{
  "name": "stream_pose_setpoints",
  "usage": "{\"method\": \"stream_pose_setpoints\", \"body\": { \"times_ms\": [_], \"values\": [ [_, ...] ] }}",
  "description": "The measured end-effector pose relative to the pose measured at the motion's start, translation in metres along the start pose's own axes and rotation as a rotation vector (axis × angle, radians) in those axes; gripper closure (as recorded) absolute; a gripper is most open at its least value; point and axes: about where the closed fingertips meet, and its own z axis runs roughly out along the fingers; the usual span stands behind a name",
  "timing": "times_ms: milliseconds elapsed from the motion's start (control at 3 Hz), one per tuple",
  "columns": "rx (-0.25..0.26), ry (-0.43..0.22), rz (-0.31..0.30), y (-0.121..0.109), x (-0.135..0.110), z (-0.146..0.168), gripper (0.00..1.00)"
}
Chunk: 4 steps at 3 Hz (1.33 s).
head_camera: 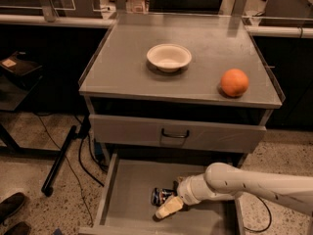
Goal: Pick pepsi can from middle drawer and place on counter
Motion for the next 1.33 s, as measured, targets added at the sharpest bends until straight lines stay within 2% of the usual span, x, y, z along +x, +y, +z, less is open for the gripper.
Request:
{"method": "stream_pose_setpoints", "body": {
  "times_ms": [667,1333],
  "values": [
    [-0.011,0.04,-0.01,-0.01,0.008,0.023,0.0],
    [-0.011,0.04,-0.01,-0.01,0.009,0.023,0.42]
  ]
}}
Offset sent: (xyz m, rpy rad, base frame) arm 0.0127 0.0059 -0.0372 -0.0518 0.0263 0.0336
